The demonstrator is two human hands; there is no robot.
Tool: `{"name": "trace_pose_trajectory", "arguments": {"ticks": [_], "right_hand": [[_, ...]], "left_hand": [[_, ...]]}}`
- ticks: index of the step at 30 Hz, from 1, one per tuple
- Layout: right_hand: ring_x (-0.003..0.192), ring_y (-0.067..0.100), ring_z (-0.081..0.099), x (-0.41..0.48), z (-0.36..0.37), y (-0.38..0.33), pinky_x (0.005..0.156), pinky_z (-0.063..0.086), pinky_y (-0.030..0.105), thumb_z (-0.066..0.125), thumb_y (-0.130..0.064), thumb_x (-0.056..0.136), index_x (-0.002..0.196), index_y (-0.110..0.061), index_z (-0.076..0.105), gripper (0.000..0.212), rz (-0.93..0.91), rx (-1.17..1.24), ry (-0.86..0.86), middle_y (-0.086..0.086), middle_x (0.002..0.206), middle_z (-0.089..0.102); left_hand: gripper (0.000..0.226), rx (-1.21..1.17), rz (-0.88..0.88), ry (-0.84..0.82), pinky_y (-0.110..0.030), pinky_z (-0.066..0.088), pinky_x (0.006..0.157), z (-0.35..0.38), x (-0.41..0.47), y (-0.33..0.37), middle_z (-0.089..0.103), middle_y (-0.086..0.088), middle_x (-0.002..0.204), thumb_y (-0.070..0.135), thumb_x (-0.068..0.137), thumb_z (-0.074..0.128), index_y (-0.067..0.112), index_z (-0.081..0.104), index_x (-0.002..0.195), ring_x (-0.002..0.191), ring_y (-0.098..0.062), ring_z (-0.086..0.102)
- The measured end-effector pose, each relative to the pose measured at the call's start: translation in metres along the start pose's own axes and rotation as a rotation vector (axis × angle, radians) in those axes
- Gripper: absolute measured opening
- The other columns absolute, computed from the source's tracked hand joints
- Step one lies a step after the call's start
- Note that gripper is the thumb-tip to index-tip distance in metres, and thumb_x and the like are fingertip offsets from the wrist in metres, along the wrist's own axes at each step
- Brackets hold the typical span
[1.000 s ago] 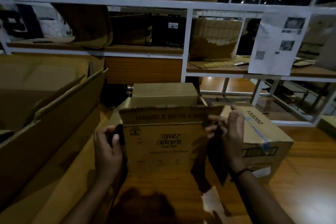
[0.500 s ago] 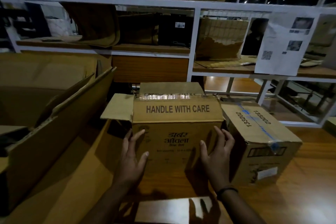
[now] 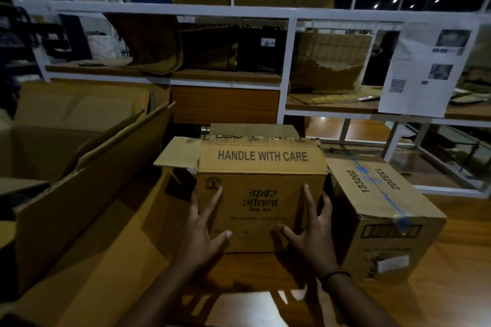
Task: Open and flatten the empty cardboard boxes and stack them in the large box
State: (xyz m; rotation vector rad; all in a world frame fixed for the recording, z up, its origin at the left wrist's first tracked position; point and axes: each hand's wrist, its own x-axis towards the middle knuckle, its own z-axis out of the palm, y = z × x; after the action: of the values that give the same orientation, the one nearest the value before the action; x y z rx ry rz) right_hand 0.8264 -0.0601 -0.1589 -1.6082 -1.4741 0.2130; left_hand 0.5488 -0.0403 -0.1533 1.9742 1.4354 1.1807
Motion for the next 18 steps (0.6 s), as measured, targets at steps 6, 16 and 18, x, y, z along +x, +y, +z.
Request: {"name": "trace_pose_trajectory", "arguments": {"ticks": [6,16,18], "right_hand": [[0.155,0.033,0.013,0.027,-0.035,-0.026,0.109,0.047,0.060,0.093,-0.037,0.071,0.152,-0.066,0.014,0.117,-0.105,-0.008,0.042,-0.004,0.167,-0.003],[0.152,0.041,0.013,0.066,-0.112,-0.076,0.107,0.041,0.065,0.080,-0.054,0.077,0.157,-0.042,0.036,0.092,-0.440,-0.162,0.210,0.002,0.173,-0.007],[0.151,0.043,0.017,0.074,-0.127,-0.084,0.107,0.039,0.062,0.074,-0.058,0.080,0.155,-0.036,0.044,0.084,-0.514,-0.173,0.254,0.003,0.173,-0.002]], "left_hand": [[0.124,0.178,0.008,0.084,-0.060,0.033,0.116,-0.009,0.024,0.029,-0.021,0.005,0.169,0.032,0.067,0.096,0.076,0.010,0.146,0.156,-0.035,0.006],[0.125,0.268,0.206,0.211,-0.064,0.037,0.113,-0.055,0.053,0.113,-0.009,-0.001,0.171,0.040,0.061,0.097,0.074,0.012,0.147,0.156,-0.034,0.008],[0.122,0.302,0.277,0.225,-0.061,0.040,0.111,-0.069,0.058,0.135,-0.014,0.007,0.170,0.043,0.062,0.095,0.068,0.015,0.151,0.155,-0.028,0.009]]}}
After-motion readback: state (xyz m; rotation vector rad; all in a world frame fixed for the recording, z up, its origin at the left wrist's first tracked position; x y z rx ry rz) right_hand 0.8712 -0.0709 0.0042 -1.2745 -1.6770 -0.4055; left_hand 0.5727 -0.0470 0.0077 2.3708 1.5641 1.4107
